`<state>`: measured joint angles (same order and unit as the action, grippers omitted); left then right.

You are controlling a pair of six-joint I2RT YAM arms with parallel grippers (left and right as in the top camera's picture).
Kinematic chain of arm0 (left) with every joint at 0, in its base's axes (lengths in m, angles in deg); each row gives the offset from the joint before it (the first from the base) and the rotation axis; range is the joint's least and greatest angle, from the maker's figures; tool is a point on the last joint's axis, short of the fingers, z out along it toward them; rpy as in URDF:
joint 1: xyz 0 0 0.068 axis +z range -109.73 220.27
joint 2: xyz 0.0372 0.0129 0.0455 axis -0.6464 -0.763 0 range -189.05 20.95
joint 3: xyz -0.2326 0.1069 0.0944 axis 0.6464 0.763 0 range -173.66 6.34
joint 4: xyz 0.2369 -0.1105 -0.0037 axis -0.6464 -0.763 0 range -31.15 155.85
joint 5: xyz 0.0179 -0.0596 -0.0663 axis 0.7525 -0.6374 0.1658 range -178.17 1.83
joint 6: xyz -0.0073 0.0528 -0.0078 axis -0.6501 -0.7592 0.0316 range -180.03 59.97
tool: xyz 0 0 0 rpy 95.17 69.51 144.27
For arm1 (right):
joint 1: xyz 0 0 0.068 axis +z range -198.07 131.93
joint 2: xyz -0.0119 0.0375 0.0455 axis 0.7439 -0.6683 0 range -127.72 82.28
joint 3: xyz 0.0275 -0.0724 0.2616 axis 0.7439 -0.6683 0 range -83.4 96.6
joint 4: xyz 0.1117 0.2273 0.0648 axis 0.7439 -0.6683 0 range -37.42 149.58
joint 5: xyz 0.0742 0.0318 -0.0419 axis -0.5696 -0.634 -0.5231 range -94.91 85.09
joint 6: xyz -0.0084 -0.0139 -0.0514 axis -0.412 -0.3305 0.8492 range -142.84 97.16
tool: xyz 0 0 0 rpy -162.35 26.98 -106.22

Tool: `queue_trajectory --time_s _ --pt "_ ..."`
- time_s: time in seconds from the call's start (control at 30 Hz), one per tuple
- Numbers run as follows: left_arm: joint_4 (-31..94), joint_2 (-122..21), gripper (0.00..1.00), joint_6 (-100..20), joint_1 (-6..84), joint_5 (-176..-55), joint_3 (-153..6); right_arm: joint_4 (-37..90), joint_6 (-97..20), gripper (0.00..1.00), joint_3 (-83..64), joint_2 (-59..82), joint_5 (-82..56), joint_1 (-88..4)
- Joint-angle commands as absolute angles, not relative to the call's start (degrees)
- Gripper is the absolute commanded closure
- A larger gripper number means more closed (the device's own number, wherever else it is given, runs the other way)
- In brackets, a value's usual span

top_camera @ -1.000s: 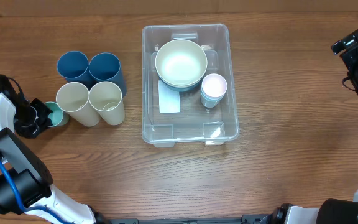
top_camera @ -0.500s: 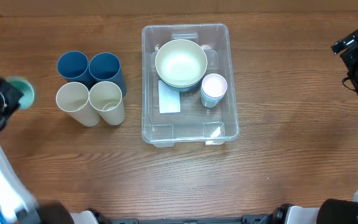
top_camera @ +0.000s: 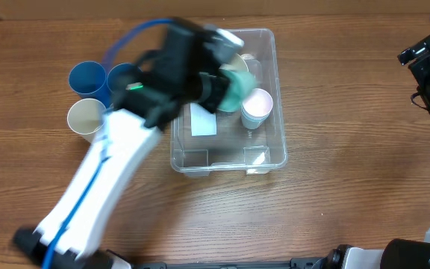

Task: Pack container
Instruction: 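Carry the mint cup into the bin and insert it into the pink cup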

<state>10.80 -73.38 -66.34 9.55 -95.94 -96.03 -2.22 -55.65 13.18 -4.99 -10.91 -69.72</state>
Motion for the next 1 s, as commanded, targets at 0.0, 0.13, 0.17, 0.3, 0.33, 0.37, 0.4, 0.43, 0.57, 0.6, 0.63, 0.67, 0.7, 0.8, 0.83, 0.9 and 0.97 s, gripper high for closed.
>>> queue_trajectory --time_s 0.0,0.13,0.17,0.3,0.33,0.37,0.4,0.43,0.57,0.6,0.63,0.67,0.7,0.8,0.83,0.9,0.97 --pt "15.1 -82.2 0.96 -70.8 3.2 -88.4 -96.1 -2.1 -55.9 0.0 13.3 -4.0 -11.0 -69.7" --pt "18.8 -87.6 0.96 -70.8 0.5 -84.7 -96.1 -2.1 -55.9 0.0 13.3 -4.0 -11.0 -69.7" --pt "19.3 -88.2 0.96 -70.7 0.5 -84.7 -96.1 -2.1 -55.9 0.0 13.3 -4.0 -11.0 -69.7" --pt "20.4 -89.1 0.96 -70.2 0.6 -82.3 -96.1 -2.1 -55.9 0.0 13.3 -4.0 -11.0 -69.7" --pt "20.4 -89.2 0.96 -70.2 0.6 -82.0 -96.1 -2.1 -55.9 0.0 13.3 -4.0 -11.0 -69.7" --pt "20.4 -89.3 0.96 -70.1 0.6 -81.9 -96.1 -2.1 -55.9 0.0 13.3 -4.0 -11.0 -69.7" --pt "20.5 -89.4 0.96 -70.0 0.7 -81.7 -96.1 -2.1 -55.9 0.0 13.3 -4.0 -11.0 -69.7" --pt "20.7 -89.4 0.96 -69.6 0.8 -81.6 -96.1 -2.1 -55.9 0.0 13.3 -4.0 -11.0 -69.7" --pt "20.9 -89.4 0.96 -69.7 0.9 -81.4 -96.1 -2.1 -55.9 0.0 13.3 -4.0 -11.0 -69.7" --pt "20.9 -89.5 0.96 -69.7 1.0 -81.0 -96.1 -2.1 -55.9 0.0 13.3 -4.0 -11.0 -69.7" --pt "20.9 -89.6 0.96 -69.6 1.0 -80.6 -96.1 -2.1 -55.9 0.0 13.3 -4.0 -11.0 -69.7" --pt "20.9 -89.7 0.96 -69.4 1.1 -80.2 -96.1 -2.1 -55.9 0.0 13.3 -4.0 -11.0 -69.7" --pt "20.9 -90.0 0.96 -69.2 1.3 -80.0 -96.1 -2.1 -55.9 0.0 13.3 -4.0 -11.0 -69.7" --pt "20.9 -90.8 0.96 -69.0 1.9 -79.9 -96.1 -2.1 -55.9 0.0 13.3 -4.0 -11.0 -69.7" --pt "20.8 -91.1 0.96 -69.0 2.0 -80.3 -96.1 -2.1 -55.9 0.0 13.3 -4.0 -11.0 -69.7" --pt "20.9 -91.9 0.96 -69.0 2.0 -80.7 -96.1 -2.1 -55.9 0.0 13.3 -4.0 -11.0 -69.7" --pt "20.9 -92.6 0.93 -69.0 2.0 -80.7 -96.1 -2.1 -55.9 0.0 13.3 -4.0 -11.0 -69.7"
